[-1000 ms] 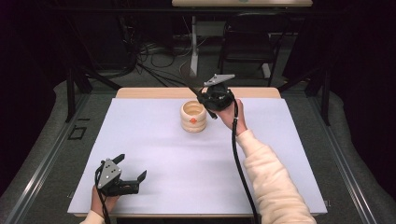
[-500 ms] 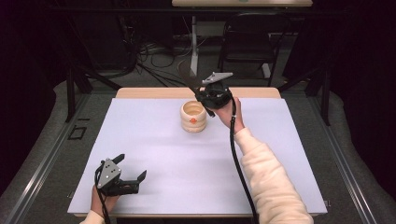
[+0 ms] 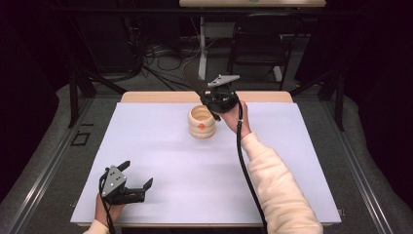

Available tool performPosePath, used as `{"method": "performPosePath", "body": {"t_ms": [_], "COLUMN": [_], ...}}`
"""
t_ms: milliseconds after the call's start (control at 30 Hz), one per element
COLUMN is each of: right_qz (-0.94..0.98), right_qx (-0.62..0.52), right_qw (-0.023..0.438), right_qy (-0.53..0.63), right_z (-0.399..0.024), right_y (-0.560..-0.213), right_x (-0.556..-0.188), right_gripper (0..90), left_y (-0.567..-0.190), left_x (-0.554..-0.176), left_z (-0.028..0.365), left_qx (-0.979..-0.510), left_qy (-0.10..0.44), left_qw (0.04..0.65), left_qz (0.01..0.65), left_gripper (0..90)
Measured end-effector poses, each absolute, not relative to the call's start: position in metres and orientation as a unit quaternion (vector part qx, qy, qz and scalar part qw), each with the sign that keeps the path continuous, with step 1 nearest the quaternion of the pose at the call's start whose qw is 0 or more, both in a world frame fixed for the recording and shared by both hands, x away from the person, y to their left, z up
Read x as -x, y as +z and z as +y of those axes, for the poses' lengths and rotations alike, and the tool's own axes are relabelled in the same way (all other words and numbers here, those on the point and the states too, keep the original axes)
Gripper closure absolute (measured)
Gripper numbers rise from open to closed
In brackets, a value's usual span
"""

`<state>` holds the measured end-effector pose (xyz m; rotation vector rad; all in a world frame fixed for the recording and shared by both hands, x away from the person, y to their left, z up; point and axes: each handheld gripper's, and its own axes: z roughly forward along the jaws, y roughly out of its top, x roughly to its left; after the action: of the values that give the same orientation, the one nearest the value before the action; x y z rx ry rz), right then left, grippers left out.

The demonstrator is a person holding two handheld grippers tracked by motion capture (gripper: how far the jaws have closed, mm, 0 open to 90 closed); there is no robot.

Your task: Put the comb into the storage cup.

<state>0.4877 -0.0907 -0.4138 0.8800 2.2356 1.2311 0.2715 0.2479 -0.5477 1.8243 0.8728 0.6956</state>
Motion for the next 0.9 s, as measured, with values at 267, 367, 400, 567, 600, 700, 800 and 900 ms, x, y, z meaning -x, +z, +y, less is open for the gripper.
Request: {"method": "performPosePath", "body": {"t_ms": [267,367,400,567,600,700,800,900], "right_qz": [0.801,0.8,0.799,0.796,0.796,0.797,0.795,0.793], "right_qx": [-0.317,-0.317,-0.317,-0.317,-0.317,-0.316,-0.315,-0.314], "right_qw": [0.223,0.225,0.224,0.228,0.228,0.23,0.231,0.234], "right_qy": [0.456,0.457,0.459,0.462,0.462,0.461,0.464,0.466], "right_z": [-0.086,-0.085,-0.085,-0.083,-0.083,-0.081,-0.079,-0.077], "right_y": [-0.413,-0.412,-0.412,-0.411,-0.412,-0.412,-0.413,-0.413], "right_x": [-0.491,-0.491,-0.491,-0.493,-0.493,-0.494,-0.496,-0.497], "right_gripper": [72.0,72.0,72.0,72.0,72.0,72.0,72.0,72.0], "left_y": [-0.548,-0.548,-0.548,-0.548,-0.548,-0.548,-0.547,-0.548], "left_x": [-0.272,-0.272,-0.272,-0.272,-0.272,-0.272,-0.272,-0.272], "left_z": [0.248,0.248,0.248,0.248,0.248,0.248,0.248,0.248], "left_qx": [-0.748,-0.748,-0.749,-0.749,-0.748,-0.749,-0.75,-0.75], "left_qy": [0.286,0.286,0.286,0.286,0.286,0.287,0.287,0.287], "left_qw": [0.48,0.48,0.48,0.48,0.481,0.48,0.479,0.479], "left_qz": [0.357,0.357,0.357,0.356,0.356,0.355,0.355,0.356], "left_gripper": [0.0,0.0,0.0,0.0,0.0,0.0,0.0,0.0]}}
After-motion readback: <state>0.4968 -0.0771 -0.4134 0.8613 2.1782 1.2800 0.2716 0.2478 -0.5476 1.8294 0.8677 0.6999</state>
